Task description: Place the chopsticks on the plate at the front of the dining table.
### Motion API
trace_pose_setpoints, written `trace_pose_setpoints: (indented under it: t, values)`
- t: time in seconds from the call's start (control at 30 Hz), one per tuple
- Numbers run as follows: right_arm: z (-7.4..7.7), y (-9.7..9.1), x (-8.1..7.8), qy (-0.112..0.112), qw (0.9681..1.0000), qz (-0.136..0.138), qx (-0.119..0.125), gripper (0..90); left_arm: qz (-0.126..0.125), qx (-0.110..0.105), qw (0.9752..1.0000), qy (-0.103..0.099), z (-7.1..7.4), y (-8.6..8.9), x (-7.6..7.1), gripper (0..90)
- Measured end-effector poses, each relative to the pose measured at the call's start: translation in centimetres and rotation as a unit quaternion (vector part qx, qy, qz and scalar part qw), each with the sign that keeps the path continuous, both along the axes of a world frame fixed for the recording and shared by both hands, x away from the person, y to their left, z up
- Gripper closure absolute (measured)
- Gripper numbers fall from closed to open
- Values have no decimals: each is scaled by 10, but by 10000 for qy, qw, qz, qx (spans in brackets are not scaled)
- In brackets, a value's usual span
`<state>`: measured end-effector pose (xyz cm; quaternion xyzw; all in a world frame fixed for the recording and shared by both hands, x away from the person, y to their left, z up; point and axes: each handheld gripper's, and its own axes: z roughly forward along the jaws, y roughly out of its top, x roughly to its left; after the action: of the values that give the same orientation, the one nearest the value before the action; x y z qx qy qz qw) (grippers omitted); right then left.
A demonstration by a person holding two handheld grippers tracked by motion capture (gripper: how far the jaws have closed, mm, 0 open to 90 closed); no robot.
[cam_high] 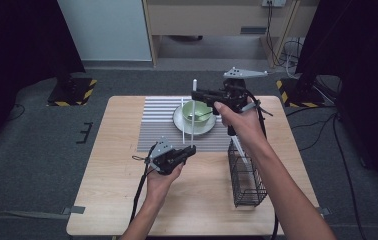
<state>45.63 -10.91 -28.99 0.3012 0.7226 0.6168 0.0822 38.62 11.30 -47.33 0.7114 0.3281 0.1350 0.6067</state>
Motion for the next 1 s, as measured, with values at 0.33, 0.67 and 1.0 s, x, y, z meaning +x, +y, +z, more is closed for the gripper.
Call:
trace_pose_setpoints:
  t: [0.33,0.67,1.0]
  values:
    - [-4,-14,-2,-43,9995,-221,-235,478,111,-35,9999,-43,0,3,0,864]
    - [-10,-54,-7,-325,9948,-760,-588,294,334,38,9994,-101,0,8,3,863]
    - [-23,-97,-7,-318,9916,-1091,-617,250,374,117,9992,-113,0,11,10,864]
